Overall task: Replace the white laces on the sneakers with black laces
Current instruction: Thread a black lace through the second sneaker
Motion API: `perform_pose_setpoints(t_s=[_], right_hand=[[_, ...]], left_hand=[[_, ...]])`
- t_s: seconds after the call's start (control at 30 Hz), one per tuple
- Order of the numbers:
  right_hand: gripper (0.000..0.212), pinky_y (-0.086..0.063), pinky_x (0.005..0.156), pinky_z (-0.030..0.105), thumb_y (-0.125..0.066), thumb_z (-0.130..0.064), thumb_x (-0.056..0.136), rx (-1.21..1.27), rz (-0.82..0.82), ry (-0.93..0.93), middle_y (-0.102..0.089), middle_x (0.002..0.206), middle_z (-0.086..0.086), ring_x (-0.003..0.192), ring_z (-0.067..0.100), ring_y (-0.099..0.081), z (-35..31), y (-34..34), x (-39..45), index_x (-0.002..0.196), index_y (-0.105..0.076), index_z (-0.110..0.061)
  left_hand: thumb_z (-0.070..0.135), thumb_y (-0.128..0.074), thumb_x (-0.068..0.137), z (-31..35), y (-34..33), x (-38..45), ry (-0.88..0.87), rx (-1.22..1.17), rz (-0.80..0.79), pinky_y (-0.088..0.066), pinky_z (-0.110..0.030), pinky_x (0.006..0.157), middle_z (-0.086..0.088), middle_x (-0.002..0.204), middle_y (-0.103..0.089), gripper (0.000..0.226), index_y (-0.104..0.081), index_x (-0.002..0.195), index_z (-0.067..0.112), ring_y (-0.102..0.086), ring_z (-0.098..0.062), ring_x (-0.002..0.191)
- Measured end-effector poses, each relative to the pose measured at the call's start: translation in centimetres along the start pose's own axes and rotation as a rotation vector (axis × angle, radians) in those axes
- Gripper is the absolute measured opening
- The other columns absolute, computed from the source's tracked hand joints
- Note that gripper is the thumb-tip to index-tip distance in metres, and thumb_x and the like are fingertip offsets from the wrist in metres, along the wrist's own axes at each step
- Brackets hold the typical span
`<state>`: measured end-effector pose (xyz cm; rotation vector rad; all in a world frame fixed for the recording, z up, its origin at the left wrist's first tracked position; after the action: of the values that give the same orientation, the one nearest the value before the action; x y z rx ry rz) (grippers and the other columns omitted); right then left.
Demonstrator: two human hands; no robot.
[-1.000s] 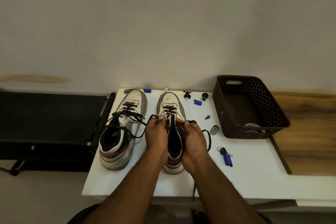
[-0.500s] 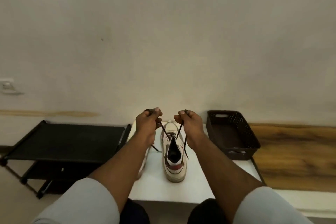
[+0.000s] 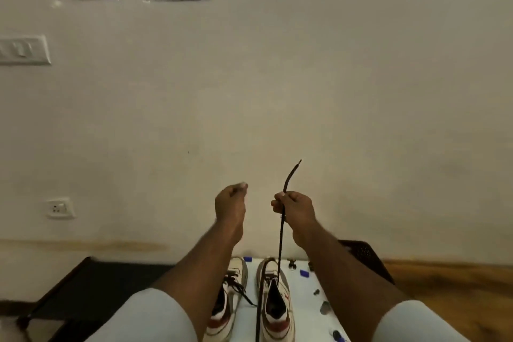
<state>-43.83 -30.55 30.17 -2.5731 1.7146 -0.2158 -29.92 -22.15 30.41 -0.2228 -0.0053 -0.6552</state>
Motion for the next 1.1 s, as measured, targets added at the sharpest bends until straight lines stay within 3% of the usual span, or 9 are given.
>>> perform_pose_setpoints(t_s=[0.07,0.17,0.27,0.4,0.53,0.63,0.8,1.0,1.1], right_hand=[[0.014,-0.045,0.054,0.015,-0.055,-0.012,0.096,0.005,-0.009,-0.015,-0.067,0.082,0.010,0.071,0.017,-0.062,1.2,0.0,-0.6,0.091,-0.066,-0.005],[0.012,-0.046,0.049,0.012,-0.056,-0.011,0.095,-0.035,-0.011,-0.057,-0.066,0.080,0.009,0.068,0.016,-0.062,4.7,0.8,-1.3,0.087,-0.065,-0.007],[0.010,-0.045,0.047,0.015,-0.056,-0.010,0.095,-0.077,-0.012,-0.149,-0.064,0.078,0.009,0.062,0.015,-0.060,9.8,2.5,-1.8,0.090,-0.064,-0.006],[0.011,-0.046,0.052,0.022,-0.057,-0.011,0.095,-0.132,-0.001,-0.260,-0.061,0.071,0.009,0.051,0.014,-0.052,14.8,4.1,-1.4,0.089,-0.064,-0.005],[0.024,-0.042,0.052,0.025,-0.056,-0.022,0.097,-0.139,0.033,-0.325,-0.057,0.064,0.006,0.045,0.012,-0.044,17.4,4.4,-0.8,0.089,-0.067,-0.002],[0.027,-0.042,0.054,0.025,-0.053,-0.025,0.098,-0.134,0.045,-0.367,-0.057,0.062,0.003,0.047,0.012,-0.042,19.1,4.1,-0.8,0.087,-0.068,-0.005],[0.015,-0.043,0.053,0.022,-0.055,-0.014,0.096,-0.159,0.023,-0.409,-0.061,0.067,0.005,0.047,0.011,-0.046,21.3,3.8,-0.3,0.097,-0.068,-0.007],[0.011,-0.049,0.061,0.027,-0.054,-0.011,0.096,-0.129,-0.004,-0.404,-0.067,0.075,0.006,0.055,0.014,-0.054,21.3,3.6,0.4,0.092,-0.065,-0.009],[0.010,-0.049,0.059,0.027,-0.053,-0.010,0.097,-0.043,0.021,-0.379,-0.068,0.077,0.007,0.056,0.015,-0.056,20.0,3.6,0.5,0.093,-0.062,-0.008]], left_hand=[[0.018,-0.055,0.097,-4.8,1.1,-1.1,0.110,0.091,0.004,-0.047,-0.029,0.068,0.001,0.089,-0.060,0.012,-0.064,0.104,0.017,-0.052,-0.014,0.076],[0.005,-0.053,0.092,-12.9,2.9,-3.1,0.294,0.271,-0.115,-0.037,-0.022,0.051,-0.004,0.075,-0.056,0.015,-0.063,0.090,0.016,-0.047,-0.015,0.059],[0.001,-0.049,0.092,-19.6,4.8,-4.9,0.443,0.455,-0.205,-0.037,-0.021,0.048,-0.006,0.072,-0.056,0.018,-0.060,0.092,0.015,-0.048,-0.017,0.054],[-0.001,-0.038,0.094,-24.7,6.3,-5.3,0.568,0.524,-0.213,-0.040,-0.022,0.044,-0.012,0.089,-0.060,0.027,-0.054,0.107,0.017,-0.053,-0.021,0.050],[0.003,-0.048,0.096,-27.3,6.2,-4.5,0.649,0.558,-0.218,-0.044,-0.024,0.043,-0.015,0.103,-0.059,0.023,-0.049,0.116,0.015,-0.054,-0.020,0.052],[0.014,-0.048,0.099,-28.6,5.6,-4.7,0.769,0.505,-0.199,-0.033,-0.022,0.045,-0.011,0.086,-0.059,0.003,-0.048,0.101,0.016,-0.044,-0.015,0.052],[0.024,-0.040,0.102,-31.7,4.2,-5.5,0.990,0.303,-0.266,-0.029,-0.016,0.039,-0.005,0.059,-0.064,0.025,-0.060,0.094,0.012,-0.033,-0.007,0.040],[0.019,-0.041,0.103,-31.9,4.6,-5.1,0.976,0.260,-0.253,-0.047,-0.023,0.044,-0.011,0.071,-0.070,0.024,-0.059,0.095,0.007,-0.056,-0.012,0.045],[0.013,-0.046,0.100,-29.4,4.5,-3.9,0.777,0.212,-0.136,-0.059,-0.038,0.061,-0.014,0.082,-0.068,0.016,-0.056,0.088,0.011,-0.067,-0.025,0.065]])
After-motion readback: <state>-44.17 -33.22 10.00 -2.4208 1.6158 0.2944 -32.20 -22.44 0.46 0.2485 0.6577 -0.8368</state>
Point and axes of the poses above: each hand's wrist, its own x-axis towards the middle knuckle, its own y-axis out of the back of the hand, z = x × y, the point moved 6 cm from there along x, towards the middle knuckle
